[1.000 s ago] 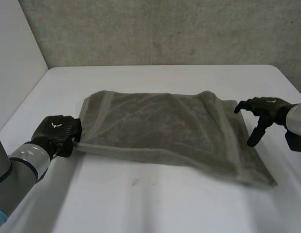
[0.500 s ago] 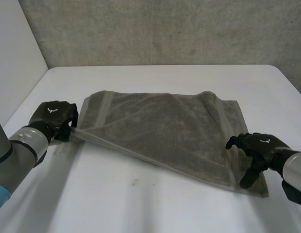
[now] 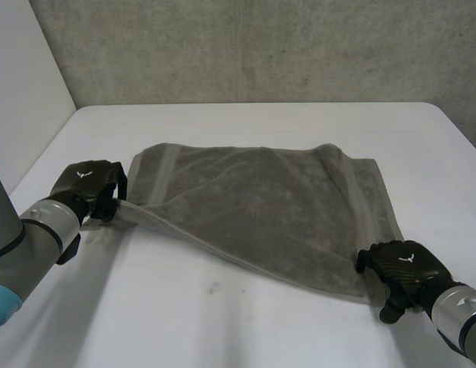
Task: Fold the towel.
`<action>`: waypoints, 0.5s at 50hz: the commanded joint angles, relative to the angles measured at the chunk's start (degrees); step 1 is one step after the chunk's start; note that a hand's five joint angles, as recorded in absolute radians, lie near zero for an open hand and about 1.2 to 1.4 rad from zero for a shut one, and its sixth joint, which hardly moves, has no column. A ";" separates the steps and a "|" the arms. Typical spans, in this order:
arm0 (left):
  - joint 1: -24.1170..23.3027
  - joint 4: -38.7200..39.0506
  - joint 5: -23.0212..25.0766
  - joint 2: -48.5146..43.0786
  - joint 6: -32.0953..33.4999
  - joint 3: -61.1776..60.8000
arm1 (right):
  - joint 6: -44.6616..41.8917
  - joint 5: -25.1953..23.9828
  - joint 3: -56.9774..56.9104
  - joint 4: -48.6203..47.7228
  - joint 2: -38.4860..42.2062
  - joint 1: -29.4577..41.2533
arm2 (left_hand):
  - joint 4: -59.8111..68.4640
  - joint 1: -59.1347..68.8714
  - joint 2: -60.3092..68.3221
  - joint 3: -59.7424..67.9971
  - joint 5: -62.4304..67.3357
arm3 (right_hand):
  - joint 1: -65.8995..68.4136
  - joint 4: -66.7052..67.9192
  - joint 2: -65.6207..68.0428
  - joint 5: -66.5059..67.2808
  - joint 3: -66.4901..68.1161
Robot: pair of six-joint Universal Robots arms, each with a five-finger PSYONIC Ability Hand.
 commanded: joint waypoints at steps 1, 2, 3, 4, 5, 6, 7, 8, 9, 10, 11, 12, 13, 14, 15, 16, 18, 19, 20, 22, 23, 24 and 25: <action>0.00 0.02 0.00 -0.26 -0.10 -0.01 | 0.06 0.10 0.13 -3.59 2.10 -0.28 | 10.25 13.22 10.18 10.28 10.56 | 3.47 7.73 7.65 7.99 7.71; 0.00 0.02 0.00 -0.26 -0.10 -0.10 | 0.06 0.27 0.04 -4.29 2.62 -0.28 | 10.25 13.22 10.18 10.28 10.56 | 5.14 9.39 9.31 9.66 9.37; 0.00 0.02 0.00 -0.26 -0.10 -0.10 | 0.06 0.28 -0.05 -4.90 2.97 -0.28 | 10.25 13.22 10.18 10.28 10.56 | 6.82 11.07 11.00 11.34 11.06; 0.00 0.02 0.00 -0.26 -0.10 -0.10 | 0.06 0.28 -0.05 -4.91 2.98 -0.28 | 10.25 13.22 10.18 10.28 10.56 | 6.84 11.09 11.01 11.35 11.07; 0.00 0.02 0.00 -0.26 -0.10 -0.19 | -0.03 0.36 -0.22 -5.35 3.15 -0.28 | 10.25 13.22 10.18 10.28 10.56 | 8.00 12.26 12.18 12.52 12.24; 0.00 0.02 0.00 -0.26 -0.10 -0.19 | -0.03 0.36 -0.22 -5.35 3.15 -0.28 | 10.25 13.22 10.18 10.28 10.56 | 8.02 12.27 12.19 12.53 12.25; 0.00 0.02 0.00 -0.26 -0.10 -0.19 | -0.03 0.36 -0.31 -5.79 3.33 -0.28 | 10.25 13.22 10.18 10.28 10.56 | 8.85 13.10 13.02 13.37 13.08; 0.00 0.02 0.00 -0.26 -0.10 -0.19 | -0.03 0.36 -0.57 -6.14 3.50 -0.36 | 10.25 13.22 10.18 10.28 10.56 | 10.52 14.78 14.70 15.04 14.76; 0.00 0.02 0.00 -0.26 -0.10 -0.27 | -0.03 0.36 -0.57 -6.14 3.51 -0.36 | 10.25 13.22 10.18 10.28 10.56 | 10.54 14.79 14.71 15.06 14.77; 0.00 0.02 0.00 -0.26 -0.10 -0.27 | -0.03 0.36 -0.75 -6.49 3.51 -0.45 | 10.25 13.22 10.18 10.28 10.56 | 12.54 16.79 16.71 17.05 16.77; 0.00 0.02 0.00 -0.26 -0.10 -0.27 | -0.03 0.36 -0.92 -7.02 3.51 -0.54 | 10.25 13.22 10.18 10.28 10.56 | 13.56 17.81 17.73 18.07 17.79; 0.00 0.02 0.00 -0.17 -0.10 -0.19 | -0.03 0.36 -0.93 -7.02 3.51 -0.54 | 10.25 13.22 10.18 10.28 10.56 | 13.57 17.82 17.74 18.08 17.80; 0.00 0.02 0.00 -0.26 -0.10 -0.19 | -0.03 0.45 -1.19 -7.46 3.51 -0.63 | 10.25 13.22 10.18 10.28 10.56 | 14.07 18.32 18.24 18.58 18.30; 0.00 0.02 0.00 -0.26 -0.10 -0.19 | -0.03 0.45 -1.19 -7.46 3.51 -0.63 | 10.25 13.22 10.18 10.28 10.56 | 14.07 18.32 18.25 18.59 18.31; 0.00 0.02 0.00 -0.26 -0.10 -0.19 | -0.03 0.45 -1.63 -7.81 3.94 -0.72 | 10.25 13.22 10.18 10.28 10.56 | 14.57 18.82 18.75 19.09 18.81; 0.00 0.02 0.00 -0.26 -0.10 -0.19 | -0.03 0.54 -2.06 -7.90 4.73 -0.80 | 10.25 13.22 10.18 10.28 10.56 | 15.24 19.50 19.42 19.76 19.48; 0.00 0.02 0.00 -0.26 -0.10 -0.19 | -0.03 0.54 -2.68 -7.90 5.35 -0.80 | 10.25 13.22 10.18 10.28 10.56 | 15.58 19.84 19.76 20.10 19.82; 0.00 0.02 0.00 -0.26 -0.10 -0.19 | -0.03 0.63 -3.21 -7.81 5.96 -0.80 | 10.25 13.22 10.18 10.28 10.56 | 16.09 20.34 20.26 20.60 20.32; 0.00 0.02 0.00 -0.26 -0.10 -0.19 | -0.03 0.63 -3.21 -7.81 5.97 -0.80 | 10.25 13.22 10.18 10.28 10.56 | 16.09 20.34 20.27 20.61 20.32; 0.00 0.02 0.00 -0.26 -0.10 -0.27 | -0.55 0.89 -4.00 -7.90 7.02 -0.89 | 10.25 13.22 10.18 10.28 10.56 | 18.43 22.68 22.61 22.95 22.67; 0.00 0.02 0.00 -0.26 -0.10 -0.36 | -0.56 0.89 -4.00 -7.90 7.02 -0.89 | 10.25 13.22 10.18 10.28 10.56 | 18.45 22.70 22.62 22.96 22.68; 0.00 0.02 0.00 -0.26 -0.10 -0.45 | -0.82 0.98 -4.26 -7.90 7.11 -1.07 | 10.25 13.22 10.18 10.28 10.56 | 20.28 24.53 24.45 24.79 24.51; 0.00 0.02 0.00 -0.26 -0.10 -0.45 | -0.82 0.98 -4.27 -7.90 7.11 -1.07 | 10.25 13.22 10.18 10.28 10.56 | 20.30 24.55 24.47 24.81 24.53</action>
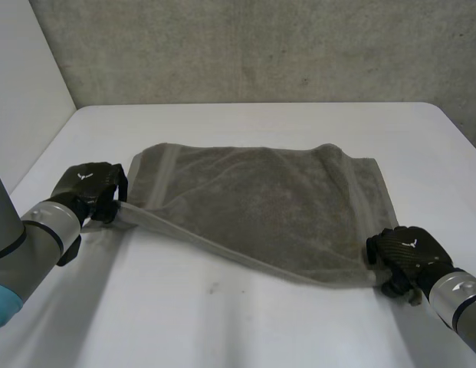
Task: Fold the towel.
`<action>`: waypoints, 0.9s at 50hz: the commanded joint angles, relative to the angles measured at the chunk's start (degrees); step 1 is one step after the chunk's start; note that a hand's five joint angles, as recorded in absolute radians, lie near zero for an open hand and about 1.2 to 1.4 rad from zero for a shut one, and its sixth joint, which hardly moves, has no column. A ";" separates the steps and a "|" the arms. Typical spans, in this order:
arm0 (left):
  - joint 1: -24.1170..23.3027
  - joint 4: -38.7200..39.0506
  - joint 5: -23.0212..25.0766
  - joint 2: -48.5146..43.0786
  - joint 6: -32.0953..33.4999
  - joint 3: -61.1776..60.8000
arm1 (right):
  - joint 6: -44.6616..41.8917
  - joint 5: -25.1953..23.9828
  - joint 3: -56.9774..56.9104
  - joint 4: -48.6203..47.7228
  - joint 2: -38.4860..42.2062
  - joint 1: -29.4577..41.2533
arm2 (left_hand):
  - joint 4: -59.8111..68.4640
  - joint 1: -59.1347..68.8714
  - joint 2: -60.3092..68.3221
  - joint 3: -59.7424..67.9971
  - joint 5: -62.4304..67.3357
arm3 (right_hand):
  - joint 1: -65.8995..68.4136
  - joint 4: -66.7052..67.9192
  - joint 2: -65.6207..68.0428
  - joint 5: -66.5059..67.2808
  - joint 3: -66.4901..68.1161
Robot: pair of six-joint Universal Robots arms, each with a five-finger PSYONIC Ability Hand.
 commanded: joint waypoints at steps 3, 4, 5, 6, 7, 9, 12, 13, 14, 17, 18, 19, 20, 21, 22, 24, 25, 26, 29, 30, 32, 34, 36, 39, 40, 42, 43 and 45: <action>0.00 0.00 0.00 0.00 0.01 -0.24 | -0.99 0.47 -2.48 -0.08 1.85 -0.91 | 10.25 13.22 10.18 10.28 10.56 | 5.70 11.83 11.82 12.40 11.83; 0.00 0.09 0.00 0.00 0.01 -0.24 | -0.99 0.55 -3.09 0.01 1.76 -0.91 | 10.25 13.22 10.18 10.28 10.56 | 6.86 12.99 12.99 13.57 13.00; 0.00 0.09 0.00 0.00 0.01 -0.24 | -0.99 0.64 -3.70 0.01 1.76 -0.99 | 10.25 13.22 10.18 10.28 10.56 | 8.21 14.34 14.33 14.91 14.34; 0.00 0.09 0.00 0.00 0.01 -0.24 | -0.99 0.64 -3.71 0.01 1.76 -0.99 | 10.25 13.22 10.18 10.28 10.56 | 8.22 14.35 14.34 14.92 14.36; 0.00 0.09 0.00 0.00 0.01 -0.15 | -0.99 0.64 -4.32 0.01 1.76 -0.99 | 10.25 13.22 10.18 10.28 10.56 | 10.88 17.01 17.01 17.59 17.02; 0.00 0.09 0.00 0.00 0.01 -0.15 | -0.90 0.64 -5.11 0.10 1.76 -0.99 | 10.25 13.22 10.18 10.28 10.56 | 14.41 20.54 20.53 21.11 20.55; 0.09 0.00 -0.09 0.00 0.01 -0.32 | -0.72 0.64 -6.60 0.54 1.50 -1.34 | 10.25 13.22 10.18 10.28 10.56 | 31.61 37.74 37.74 38.32 37.75; 0.09 0.00 -0.09 0.00 0.01 -0.32 | -0.29 0.64 -7.39 0.80 1.15 -1.61 | 10.25 13.22 10.18 10.28 10.56 | 31.71 37.84 37.83 38.41 37.85; 0.09 -0.09 -0.17 0.00 0.01 -0.41 | -0.28 0.64 -7.40 0.80 1.14 -1.61 | 10.25 13.22 10.18 10.28 10.56 | 31.71 37.84 37.83 38.41 37.85; 0.18 -0.26 -0.35 0.44 0.09 -0.76 | -0.37 0.55 -8.80 2.29 0.62 -1.78 | 10.25 13.22 10.18 10.28 10.56 | 31.71 37.84 37.83 38.41 37.85; 0.00 -0.70 -0.35 0.53 0.18 -1.02 | -0.72 0.47 -9.33 3.60 -0.17 -1.78 | 10.25 13.22 10.18 10.28 10.56 | 31.71 37.84 37.83 38.41 37.85; 0.00 -0.70 -0.35 0.53 0.18 -1.03 | -0.72 0.47 -9.33 3.62 -0.17 -1.78 | 10.25 13.22 10.18 10.28 10.56 | 31.71 37.84 37.83 38.41 37.85; -0.35 -1.49 -0.35 0.96 0.62 -1.81 | -0.98 0.47 -10.12 5.53 -2.00 -1.78 | 10.25 13.22 10.18 10.28 10.56 | 31.71 37.84 37.83 38.41 37.85; -0.35 -1.49 -0.35 0.97 0.62 -1.82 | -1.33 0.29 -10.91 8.68 -4.20 -1.78 | 10.25 13.22 10.18 10.28 10.56 | 31.71 37.84 37.83 38.41 37.85; -0.44 -2.80 -0.44 1.40 0.88 -2.69 | -1.34 0.29 -10.91 8.71 -4.22 -1.78 | 10.25 13.22 10.18 10.28 10.56 | 31.71 37.84 37.83 38.41 37.85; -0.79 -4.57 -0.53 2.55 0.97 -3.31 | -3.52 -0.59 -12.84 16.49 -7.19 -2.31 | 10.25 13.22 10.18 10.28 10.56 | 31.71 37.84 37.83 38.41 37.85; -0.79 -6.92 -0.53 4.38 0.97 -4.01 | -3.53 -0.59 -12.85 16.53 -7.21 -2.31 | 10.25 13.22 10.18 10.28 10.56 | 31.71 37.84 37.83 38.41 37.85; -0.70 -9.47 -0.53 6.48 0.97 -4.62 | -5.62 -0.68 -13.98 20.80 -8.08 -2.92 | 10.25 13.22 10.18 10.28 10.56 | 31.71 37.84 37.83 38.41 37.85; -0.70 -12.39 -0.53 8.53 0.97 -5.24 | -12.11 -0.68 -15.48 29.06 -9.92 -4.94 | 10.25 13.22 10.18 10.28 10.56 | 31.71 37.84 37.83 38.41 37.85; -0.70 -15.44 -0.53 10.44 1.06 -5.85 | -12.15 -0.68 -15.49 29.10 -9.93 -4.95 | 10.25 13.22 10.18 10.28 10.56 | 31.71 37.84 37.83 38.41 37.85; -0.70 -18.54 -0.53 12.57 1.06 -6.65 | -20.28 -0.24 -15.75 37.15 -12.20 -7.31 | 10.25 13.22 10.18 10.28 10.56 | 31.71 37.84 37.83 38.41 37.85; -0.53 -24.05 -0.44 17.03 1.67 -8.23 | -24.15 0.11 -16.01 41.11 -13.00 -8.19 | 10.25 13.22 10.18 10.28 10.56 | 31.71 37.84 37.83 38.41 37.85; -0.44 -26.34 -0.44 19.14 2.55 -9.28 | -27.23 0.03 -16.10 44.71 -13.96 -8.81 | 10.25 13.22 10.18 10.28 10.56 | 31.71 37.84 37.83 38.41 37.85; -0.26 -29.69 -0.44 23.19 5.79 -11.12 | -31.38 -0.41 -16.45 50.26 -17.82 -9.87 | 10.25 13.22 10.18 10.28 10.56 | 31.71 37.84 37.83 38.41 37.85; -0.26 -29.71 -0.44 23.21 5.81 -11.13 | -32.70 -0.67 -16.63 52.03 -19.23 -10.83 | 10.25 13.22 10.18 10.28 10.56 | 31.71 37.84 37.83 38.41 37.85; -0.26 -30.85 -0.53 26.62 9.13 -12.97 | -33.24 -0.85 -16.89 52.65 -20.29 -11.71 | 10.25 13.22 10.18 10.28 10.56 | 31.71 37.84 37.83 38.41 37.85; -0.26 -30.85 -0.53 26.63 9.15 -12.98 | -33.24 -0.85 -16.89 52.66 -20.30 -11.72 | 10.25 13.22 10.18 10.28 10.56 | 31.71 37.84 37.83 38.41 37.85; -0.26 -30.85 -0.53 28.04 10.46 -13.51 | -33.42 -1.73 -17.50 52.75 -21.18 -12.51 | 10.25 13.22 10.18 10.28 10.56 | 31.71 37.84 37.83 38.41 37.85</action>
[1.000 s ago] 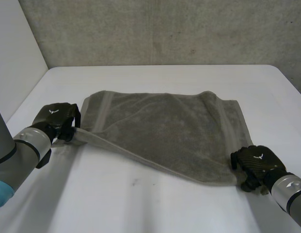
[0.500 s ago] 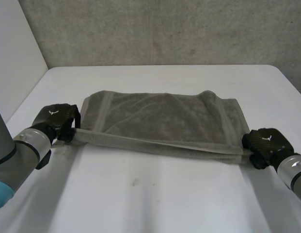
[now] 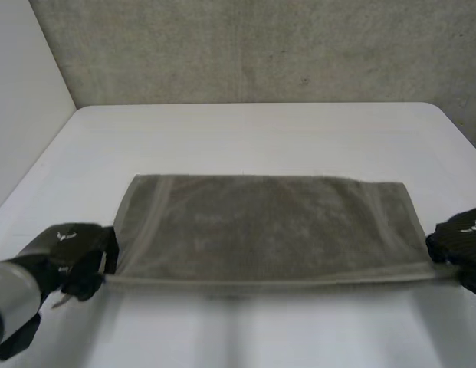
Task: Fold the towel.
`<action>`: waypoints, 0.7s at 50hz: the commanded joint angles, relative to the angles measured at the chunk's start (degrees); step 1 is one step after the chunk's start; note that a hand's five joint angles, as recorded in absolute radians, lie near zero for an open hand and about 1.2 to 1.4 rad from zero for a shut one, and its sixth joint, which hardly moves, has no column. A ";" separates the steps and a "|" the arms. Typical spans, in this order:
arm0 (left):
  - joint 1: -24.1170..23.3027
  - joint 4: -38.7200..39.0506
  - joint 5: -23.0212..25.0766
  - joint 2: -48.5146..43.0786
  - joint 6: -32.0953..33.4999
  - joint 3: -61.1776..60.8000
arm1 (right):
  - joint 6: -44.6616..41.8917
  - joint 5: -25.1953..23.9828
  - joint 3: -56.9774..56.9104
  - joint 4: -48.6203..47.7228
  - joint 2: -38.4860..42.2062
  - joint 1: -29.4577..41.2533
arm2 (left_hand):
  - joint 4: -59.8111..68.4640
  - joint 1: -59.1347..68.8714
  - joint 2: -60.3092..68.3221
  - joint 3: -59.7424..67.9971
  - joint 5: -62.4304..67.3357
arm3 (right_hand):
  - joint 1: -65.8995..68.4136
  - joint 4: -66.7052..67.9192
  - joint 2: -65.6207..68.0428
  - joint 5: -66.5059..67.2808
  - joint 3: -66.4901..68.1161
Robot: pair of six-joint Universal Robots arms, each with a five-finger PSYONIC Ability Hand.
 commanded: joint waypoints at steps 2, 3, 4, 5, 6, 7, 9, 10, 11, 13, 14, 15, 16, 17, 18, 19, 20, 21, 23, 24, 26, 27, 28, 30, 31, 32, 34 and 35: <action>-0.17 -2.26 0.03 7.14 6.85 -3.07 | -3.08 -2.22 -1.20 3.64 -3.92 -2.54 | 10.24 13.22 10.18 10.27 10.56 | 0.47 10.29 10.48 10.72 10.47; -0.34 -2.09 0.12 7.14 7.12 -2.90 | -3.08 -3.09 -1.46 3.55 -3.92 -2.62 | 10.24 13.22 10.18 10.27 10.56 | 0.47 10.29 10.48 10.72 10.47; -0.34 -2.08 0.12 7.14 7.12 -2.89 | -3.08 -3.09 -1.46 3.55 -3.92 -2.63 | 10.24 13.22 10.18 10.27 10.56 | 0.47 10.29 10.48 10.72 10.47; -0.43 -2.00 0.21 6.70 7.12 -2.63 | -3.08 -4.31 -1.64 3.38 -3.66 -2.54 | 10.24 13.22 10.18 10.27 10.56 | 0.47 10.29 10.48 10.72 10.47; -0.43 -2.00 0.21 6.70 7.12 -2.63 | -2.90 -5.54 -1.90 2.85 -3.14 -2.54 | 10.24 13.22 10.18 10.27 10.56 | 0.47 10.29 10.48 10.72 10.47; -0.35 -1.30 0.30 6.18 7.12 -2.19 | -2.90 -5.55 -1.90 2.85 -3.13 -2.54 | 10.24 13.22 10.18 10.27 10.56 | 0.47 10.29 10.48 10.72 10.47; -0.34 0.38 0.47 5.21 7.12 -1.66 | -2.03 -6.78 -2.43 0.58 0.10 -2.28 | 10.24 13.22 10.18 10.27 10.56 | 0.47 10.29 10.48 10.72 10.47; -0.43 3.25 0.56 3.03 7.12 -0.62 | -2.02 -6.79 -2.43 0.56 0.12 -2.27 | 10.24 13.22 10.18 10.27 10.56 | 0.47 10.29 10.48 10.72 10.47; -0.52 6.58 0.47 -0.12 7.30 0.52 | -1.24 -6.52 -2.95 -1.18 3.51 -1.93 | 10.24 13.22 10.18 10.27 10.56 | 0.47 10.29 10.48 10.72 10.47; -0.52 9.75 0.47 -3.38 7.30 2.01 | 0.16 -6.26 -4.35 -3.02 6.77 -1.57 | 10.24 13.22 10.18 10.27 10.56 | 0.47 10.29 10.48 10.72 10.47; -0.52 9.78 0.47 -3.41 7.30 2.03 | 2.26 -5.82 -6.10 -4.78 9.67 -0.87 | 10.24 13.22 10.18 10.27 10.56 | 0.47 10.29 10.48 10.72 10.47; -0.61 12.39 0.56 -6.45 7.30 4.12 | 2.28 -5.82 -6.12 -4.80 9.70 -0.87 | 10.24 13.22 10.18 10.27 10.56 | 0.47 10.29 10.48 10.72 10.47; -0.70 14.42 0.56 -9.70 7.30 6.66 | 4.46 -5.04 -7.86 -6.28 12.31 0.09 | 10.24 13.22 10.18 10.27 10.56 | 0.47 10.29 10.48 10.72 10.47; -0.70 14.44 0.56 -9.74 7.30 6.69 | 6.66 -3.98 -9.88 -7.77 14.60 1.32 | 10.24 13.22 10.18 10.27 10.56 | 0.47 10.29 10.48 10.72 10.47; -0.87 16.01 0.56 -13.30 7.30 9.38 | 6.68 -3.97 -9.90 -7.79 14.62 1.33 | 10.24 13.22 10.18 10.27 10.56 | 0.47 10.29 10.48 10.72 10.47; -1.22 16.98 0.48 -17.17 7.30 12.72 | 8.68 -2.49 -12.25 -9.35 17.32 2.81 | 10.24 13.22 10.18 10.27 10.56 | 0.47 10.29 10.48 10.72 10.47; -1.22 16.99 0.47 -17.21 7.30 12.75 | 8.70 -2.48 -12.27 -9.37 17.35 2.82 | 10.24 13.22 10.18 10.27 10.56 | 0.47 10.29 10.48 10.72 10.47; -1.66 17.25 0.39 -21.04 7.30 16.58 | 10.35 -0.83 -14.71 -11.11 19.96 4.65 | 10.24 13.22 10.18 10.27 10.56 | 0.47 10.29 10.48 10.72 10.47; -2.36 17.25 0.30 -24.82 7.21 20.36 | 11.95 0.60 -17.11 -12.88 22.53 6.43 | 10.24 13.22 10.18 10.27 10.56 | 0.47 10.29 10.48 10.72 10.47; -3.24 17.25 0.12 -28.68 7.21 24.14 | 13.43 1.90 -19.28 -14.62 24.88 7.56 | 10.24 13.22 10.18 10.27 10.56 | 0.47 10.29 10.48 10.72 10.47; -3.59 17.25 -0.05 -32.11 7.21 27.83 | 14.94 3.06 -21.68 -16.22 27.19 8.45 | 10.24 13.22 10.18 10.27 10.56 | 0.47 10.29 10.48 10.72 10.47; -3.68 17.16 0.03 -35.54 7.04 31.52 | 16.42 4.02 -24.11 -17.53 29.54 9.15 | 10.24 13.22 10.18 10.27 10.56 | 0.47 10.29 10.48 10.72 10.47; -3.68 17.16 0.03 -35.58 7.04 31.56 | 16.43 4.02 -24.14 -17.54 29.56 9.15 | 10.24 13.22 10.18 10.27 10.56 | 0.47 10.29 10.48 10.72 10.47; -3.95 17.08 -0.05 -38.83 7.12 35.07 | 18.97 5.42 -29.04 -19.29 34.55 10.64 | 10.24 13.22 10.18 10.27 10.56 | 0.47 10.29 10.48 10.72 10.47; -4.12 17.08 -0.05 -41.61 7.12 38.56 | 18.98 5.43 -29.06 -19.30 34.57 10.65 | 10.24 13.22 10.18 10.27 10.56 | 0.47 10.29 10.48 10.72 10.47; -4.30 17.08 -0.14 -44.34 7.12 42.07 | 19.77 6.04 -31.41 -19.91 36.66 11.78 | 10.24 13.22 10.18 10.27 10.56 | 0.47 10.29 10.48 10.72 10.47; -4.39 17.08 -0.14 -46.98 7.12 45.41 | 20.39 6.84 -33.81 -20.71 38.70 12.76 | 10.24 13.22 10.18 10.27 10.56 | 0.47 10.29 10.48 10.72 10.47; -4.74 17.08 -0.23 -49.44 7.12 48.75 | 20.82 7.88 -35.81 -21.49 40.53 13.45 | 10.24 13.22 10.18 10.27 10.56 | 0.47 10.29 10.48 10.72 10.47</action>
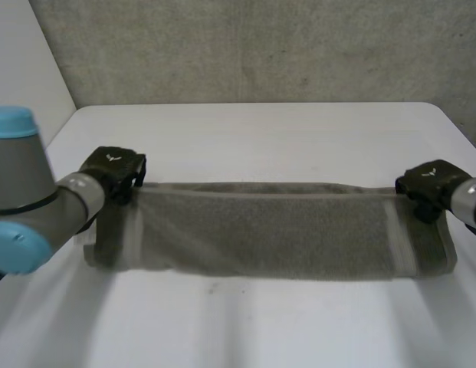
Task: Fold the towel.
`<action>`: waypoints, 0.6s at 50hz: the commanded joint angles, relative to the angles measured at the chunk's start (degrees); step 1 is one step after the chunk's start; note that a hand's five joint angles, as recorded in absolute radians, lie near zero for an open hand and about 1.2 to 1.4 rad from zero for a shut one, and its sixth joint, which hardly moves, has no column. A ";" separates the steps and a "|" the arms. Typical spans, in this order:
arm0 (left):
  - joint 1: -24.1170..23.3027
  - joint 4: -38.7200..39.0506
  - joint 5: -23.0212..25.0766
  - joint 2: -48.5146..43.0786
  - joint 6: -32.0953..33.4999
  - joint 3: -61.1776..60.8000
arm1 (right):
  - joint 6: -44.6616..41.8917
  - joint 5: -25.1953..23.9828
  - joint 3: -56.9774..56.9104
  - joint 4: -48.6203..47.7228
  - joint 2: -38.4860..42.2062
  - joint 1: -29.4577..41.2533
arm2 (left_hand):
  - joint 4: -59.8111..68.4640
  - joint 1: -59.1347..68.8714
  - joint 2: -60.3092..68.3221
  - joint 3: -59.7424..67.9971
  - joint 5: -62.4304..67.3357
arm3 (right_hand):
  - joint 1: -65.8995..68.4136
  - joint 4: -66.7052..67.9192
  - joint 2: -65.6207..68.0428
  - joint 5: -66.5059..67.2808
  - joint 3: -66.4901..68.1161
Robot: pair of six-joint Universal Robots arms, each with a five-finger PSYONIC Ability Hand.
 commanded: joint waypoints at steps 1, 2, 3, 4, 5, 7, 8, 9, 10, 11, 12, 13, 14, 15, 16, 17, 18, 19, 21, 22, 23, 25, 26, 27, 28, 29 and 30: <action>-1.11 -0.46 -0.24 -13.11 -0.01 16.34 | 3.78 3.69 -10.46 -3.74 9.56 3.89 | 10.24 13.22 10.17 10.25 10.56 | 0.25 10.27 10.43 10.59 10.39; -1.54 -0.46 -0.33 -15.54 -0.01 19.65 | 3.78 4.82 -12.03 -4.79 11.22 4.50 | 10.24 13.22 10.17 10.25 10.56 | 0.25 10.27 10.43 10.59 10.39; -1.81 -0.55 -0.33 -17.83 -0.01 22.81 | 3.70 6.14 -13.35 -6.01 12.63 5.03 | 10.24 13.22 10.17 10.25 10.56 | 0.25 10.27 10.43 10.59 10.39; -1.81 -0.55 -0.33 -17.85 -0.01 22.84 | 3.70 6.15 -13.36 -6.03 12.64 5.03 | 10.24 13.22 10.17 10.25 10.56 | 0.25 10.27 10.43 10.59 10.39; -1.99 -0.72 -0.33 -19.94 -0.01 25.54 | 3.87 7.29 -14.58 -7.33 13.95 5.47 | 10.24 13.22 10.17 10.25 10.56 | 0.25 10.27 10.43 10.59 10.39; -2.16 -0.81 -0.50 -21.79 -0.01 27.92 | 3.78 8.35 -15.73 -8.75 15.10 5.83 | 10.24 13.22 10.17 10.25 10.56 | 0.25 10.27 10.43 10.59 10.39; -2.16 -0.81 -0.76 -23.46 -0.01 29.77 | 3.70 9.22 -16.78 -10.32 16.06 6.00 | 10.24 13.22 10.17 10.25 10.56 | 0.25 10.27 10.43 10.59 10.39; -2.16 -0.81 -0.77 -23.48 -0.01 29.79 | 3.70 9.93 -17.66 -11.81 16.94 6.17 | 10.24 13.22 10.17 10.25 10.56 | 0.25 10.27 10.43 10.59 10.39; -2.16 -0.90 -1.29 -24.87 -0.10 31.35 | 3.70 9.93 -17.67 -11.83 16.95 6.18 | 10.24 13.22 10.17 10.25 10.56 | 0.25 10.27 10.43 10.59 10.39; -2.16 -0.90 -1.73 -26.10 -0.27 32.76 | 3.70 10.37 -18.63 -13.05 17.90 6.26 | 10.24 13.22 10.17 10.25 10.56 | 0.25 10.27 10.43 10.59 10.39; -2.16 -0.90 -1.73 -26.11 -0.28 32.77 | 3.70 10.37 -18.63 -13.06 17.91 6.26 | 10.24 13.22 10.17 10.25 10.56 | 0.25 10.27 10.43 10.59 10.39; -2.16 -0.90 -2.08 -26.90 -0.62 33.91 | 3.70 10.81 -19.68 -13.84 18.70 6.26 | 10.24 13.22 10.17 10.25 10.56 | -11.19 -1.16 -1.00 -0.84 -1.04; -2.16 -0.90 -2.08 -26.90 -0.63 33.92 | 3.96 11.25 -20.82 -14.37 19.58 6.26 | 10.24 13.22 10.17 10.25 10.56 | -51.43 -41.41 -41.25 -41.09 -41.28; -2.16 -0.81 -2.34 -27.51 -0.89 34.79 | 3.96 11.25 -20.83 -14.38 19.58 6.26 | -8.72 -5.74 -8.80 -8.71 -8.40 | -51.84 -41.81 -41.65 -41.49 -41.69; -2.43 -0.73 -2.43 -27.69 -1.15 35.14 | 3.96 11.60 -21.44 -14.55 20.28 6.44 | -59.20 -56.22 -59.28 -59.19 -58.88 | -69.75 -59.73 -59.57 -59.41 -59.61; -2.43 -0.72 -2.44 -27.70 -1.15 35.15 | 4.05 12.13 -22.23 -14.55 20.64 6.61 | -59.70 -56.73 -59.78 -59.70 -59.39 | -69.75 -59.73 -59.57 -59.41 -59.61; -2.78 -0.46 -2.35 -27.61 -1.42 35.15 | 4.05 12.13 -22.24 -14.55 20.64 6.62 | -52.72 -49.74 -52.79 -52.71 -52.40 | -69.75 -59.73 -59.57 -59.41 -59.61; -3.21 -0.29 -2.26 -27.43 -1.77 34.97 | 4.22 12.39 -22.59 -14.47 20.55 7.05 | -59.76 -56.78 -59.83 -59.75 -59.44 | -69.75 -59.73 -59.57 -59.41 -59.61; -3.57 -0.29 -2.26 -27.17 -2.12 34.97 | 4.40 12.48 -22.50 -14.46 20.03 7.58 | -59.76 -56.78 -59.83 -59.75 -59.44 | -69.75 -59.73 -59.57 -59.41 -59.61; -3.57 -0.29 -2.26 -27.17 -2.12 34.97 | 5.01 12.40 -22.33 -14.46 19.24 7.93 | -59.76 -56.78 -59.83 -59.75 -59.44 | -69.75 -59.73 -59.57 -59.41 -59.61; -3.74 -0.37 -2.35 -26.47 -2.47 34.71 | 5.01 12.39 -22.33 -14.46 19.23 7.93 | -59.76 -56.78 -59.83 -59.75 -59.44 | -69.75 -59.73 -59.57 -59.41 -59.61; -3.83 -0.55 -2.44 -25.32 -3.18 34.27 | 7.29 11.96 -20.58 -14.55 15.91 7.85 | -59.76 -56.78 -59.83 -59.75 -59.44 | -69.75 -59.73 -59.57 -59.41 -59.61; -3.83 -0.64 -2.52 -23.84 -4.05 33.31 | 7.30 11.95 -20.57 -14.55 15.89 7.85 | -59.76 -56.78 -59.83 -59.75 -59.44 | -69.75 -59.73 -59.57 -59.41 -59.61; -3.75 -0.64 -2.61 -21.91 -5.01 31.47 | 8.34 11.95 -19.09 -14.55 14.07 7.76 | -59.76 -56.78 -59.83 -59.75 -59.44 | -69.75 -59.73 -59.57 -59.41 -59.61; -3.75 -0.64 -2.61 -21.90 -5.02 31.46 | 8.35 11.95 -19.07 -14.55 14.05 7.76 | -59.76 -56.78 -59.83 -59.75 -59.44 | -69.75 -59.73 -59.57 -59.41 -59.61; -3.75 -0.64 -2.70 -19.72 -6.24 28.85 | 8.79 11.87 -17.25 -14.47 12.22 7.67 | -59.76 -56.78 -59.83 -59.75 -59.44 | -69.75 -59.73 -59.57 -59.41 -59.61; -3.75 -0.64 -2.70 -19.70 -6.25 28.82 | 8.79 11.69 -15.14 -14.38 10.29 7.58 | -59.76 -56.78 -59.83 -59.75 -59.44 | -69.75 -59.73 -59.57 -59.41 -59.61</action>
